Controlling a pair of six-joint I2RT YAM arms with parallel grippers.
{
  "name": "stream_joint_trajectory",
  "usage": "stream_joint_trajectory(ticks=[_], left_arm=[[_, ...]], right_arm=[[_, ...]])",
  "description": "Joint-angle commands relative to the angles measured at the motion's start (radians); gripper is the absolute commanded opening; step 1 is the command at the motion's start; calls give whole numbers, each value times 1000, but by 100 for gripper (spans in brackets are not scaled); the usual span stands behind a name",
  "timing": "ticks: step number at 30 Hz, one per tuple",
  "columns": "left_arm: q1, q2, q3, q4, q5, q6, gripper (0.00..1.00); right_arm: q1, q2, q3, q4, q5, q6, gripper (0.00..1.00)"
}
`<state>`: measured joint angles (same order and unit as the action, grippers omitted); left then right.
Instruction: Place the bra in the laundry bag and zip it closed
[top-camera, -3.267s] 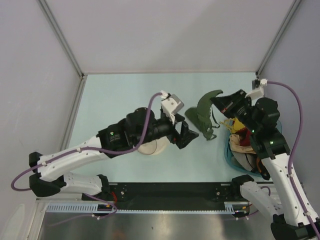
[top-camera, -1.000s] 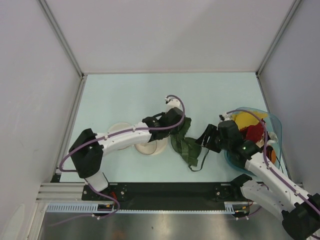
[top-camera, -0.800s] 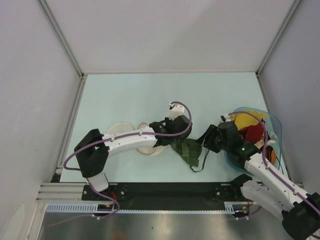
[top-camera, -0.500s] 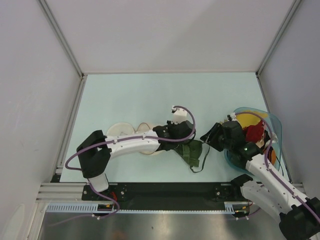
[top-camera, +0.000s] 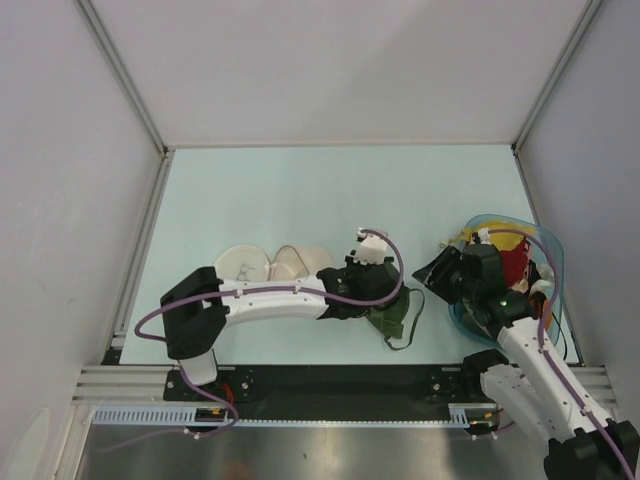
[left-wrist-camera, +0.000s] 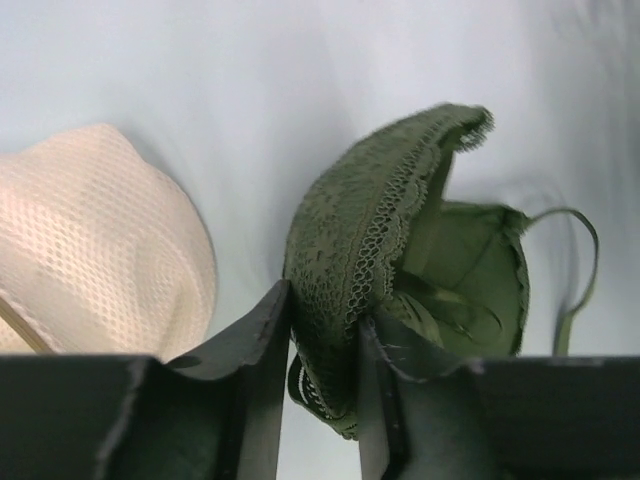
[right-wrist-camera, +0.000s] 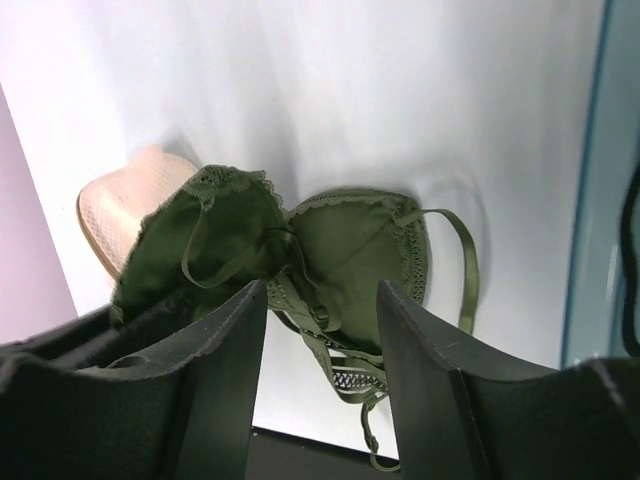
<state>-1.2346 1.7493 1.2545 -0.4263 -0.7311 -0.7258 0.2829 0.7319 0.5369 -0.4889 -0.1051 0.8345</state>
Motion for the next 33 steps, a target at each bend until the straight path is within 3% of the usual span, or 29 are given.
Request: stream_joint_trajectory(ticks=[1,6,7,9,12,13,19,21,26,28,33], left_arm=[[-58,-4,-45,73,-4,3,39],[-75,-10,-113,162,154,77,46],[-78,-14,-147,229,186,122,51],[-80,-28,-181,314,336,184,53],[-78,-92,-254,478,497,294,62],[-77,-129,-274,510,525,349,70],[39,-275,-288,551,916,465,77],[87,-303,-271,526,955,430,79],[217,-265,-215,398,1017,275,75],[236,-232,-193,328,1038,233,68],[238,-191,-259,386,1105,192,57]], right_arm=[[-42,-29,0,-37,-44,-44,53],[-80,-51,-2,-51,-76,-69,54],[-82,-52,-3,-53,-79,-72,54],[-85,-51,-12,-53,-88,-81,54],[-87,-51,-26,-53,-103,-98,54],[-88,-49,-29,-53,-111,-106,54],[-88,-43,-32,-48,-157,-132,56],[-88,-31,-41,-28,-182,-149,61],[-83,0,-60,6,-289,-173,83],[-77,-17,-64,1,-294,-175,87],[-13,-52,-61,-49,-222,-114,92]])
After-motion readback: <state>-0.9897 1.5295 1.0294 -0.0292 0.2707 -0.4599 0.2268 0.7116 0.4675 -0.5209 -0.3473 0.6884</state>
